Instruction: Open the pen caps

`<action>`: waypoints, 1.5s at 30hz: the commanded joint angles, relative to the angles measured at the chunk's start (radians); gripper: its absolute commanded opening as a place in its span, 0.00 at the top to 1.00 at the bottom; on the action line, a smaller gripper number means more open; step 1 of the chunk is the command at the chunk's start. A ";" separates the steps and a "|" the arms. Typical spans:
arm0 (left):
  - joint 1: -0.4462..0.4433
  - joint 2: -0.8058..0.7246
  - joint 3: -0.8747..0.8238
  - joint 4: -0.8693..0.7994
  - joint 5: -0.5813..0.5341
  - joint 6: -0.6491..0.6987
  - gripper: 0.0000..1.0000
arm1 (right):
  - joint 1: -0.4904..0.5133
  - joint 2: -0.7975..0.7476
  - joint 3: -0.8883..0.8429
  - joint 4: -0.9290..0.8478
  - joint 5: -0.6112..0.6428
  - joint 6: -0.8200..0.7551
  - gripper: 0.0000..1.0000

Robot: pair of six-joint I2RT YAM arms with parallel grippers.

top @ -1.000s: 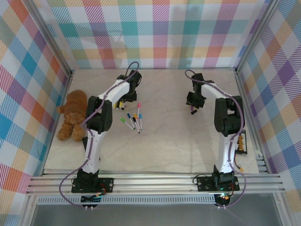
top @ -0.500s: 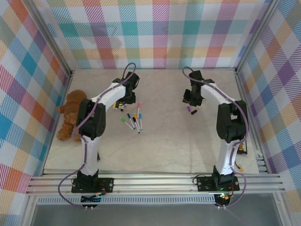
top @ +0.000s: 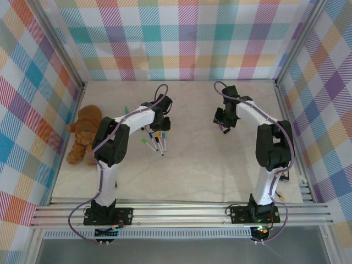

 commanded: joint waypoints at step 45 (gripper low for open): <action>-0.038 0.002 0.122 0.069 0.775 0.053 1.00 | 0.111 0.094 -0.151 0.507 -0.580 0.289 0.55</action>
